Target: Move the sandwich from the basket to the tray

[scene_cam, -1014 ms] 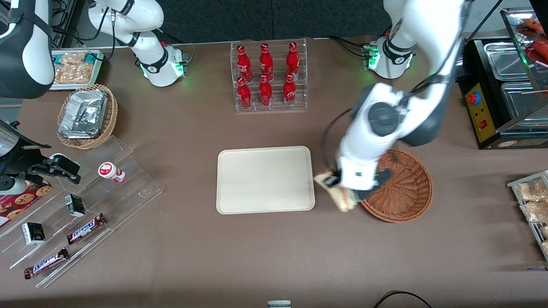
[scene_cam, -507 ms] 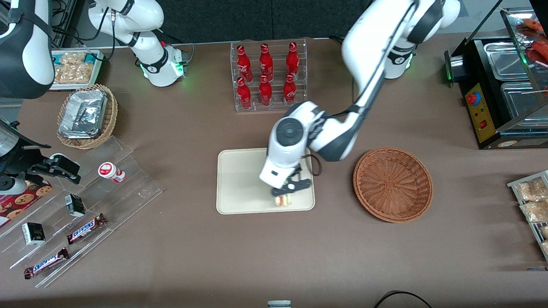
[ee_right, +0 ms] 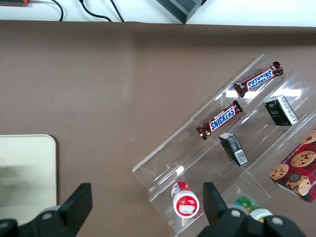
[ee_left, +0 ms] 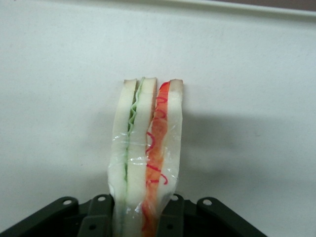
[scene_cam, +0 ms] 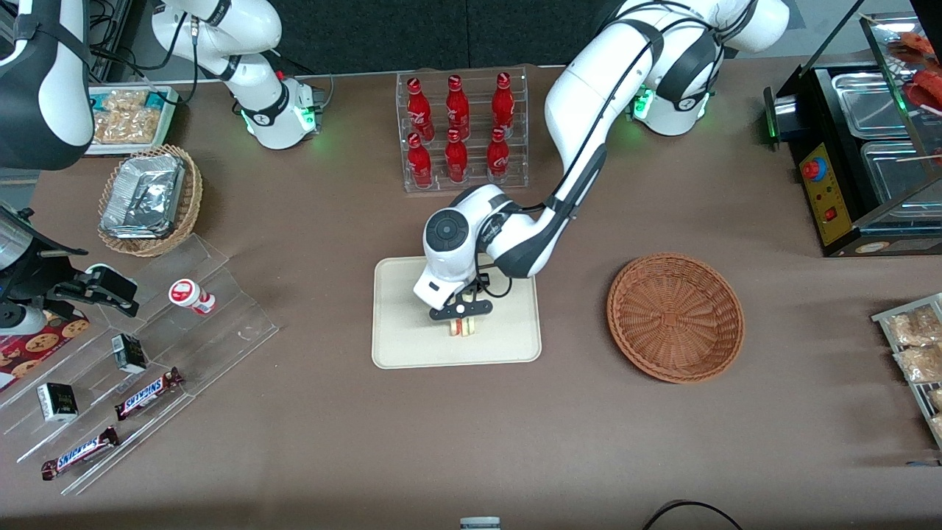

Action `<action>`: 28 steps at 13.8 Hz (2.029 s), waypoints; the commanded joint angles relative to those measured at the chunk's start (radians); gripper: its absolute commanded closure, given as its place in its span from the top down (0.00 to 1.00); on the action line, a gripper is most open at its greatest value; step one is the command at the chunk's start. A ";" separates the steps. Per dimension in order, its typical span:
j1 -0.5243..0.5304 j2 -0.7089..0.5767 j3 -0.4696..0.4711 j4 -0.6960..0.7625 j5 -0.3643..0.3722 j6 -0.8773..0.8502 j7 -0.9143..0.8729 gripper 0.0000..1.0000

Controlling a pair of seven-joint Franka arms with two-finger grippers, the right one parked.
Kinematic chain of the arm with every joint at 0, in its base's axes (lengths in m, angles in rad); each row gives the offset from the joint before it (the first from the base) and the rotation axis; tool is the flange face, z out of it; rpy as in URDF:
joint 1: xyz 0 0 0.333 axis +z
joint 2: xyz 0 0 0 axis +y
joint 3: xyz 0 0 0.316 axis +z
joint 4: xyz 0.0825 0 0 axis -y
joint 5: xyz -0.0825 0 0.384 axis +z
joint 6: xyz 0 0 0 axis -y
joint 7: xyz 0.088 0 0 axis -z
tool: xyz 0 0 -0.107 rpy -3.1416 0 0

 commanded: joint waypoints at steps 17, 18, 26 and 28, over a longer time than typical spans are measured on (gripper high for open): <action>0.684 -0.831 0.020 -0.663 -0.188 -0.286 0.798 0.99; 0.722 -0.876 0.021 -0.700 -0.182 -0.291 0.857 0.99; 0.893 -1.097 0.024 -0.635 -0.126 -0.536 0.996 1.00; 0.893 -1.086 0.021 -0.525 -0.117 -0.610 0.973 1.00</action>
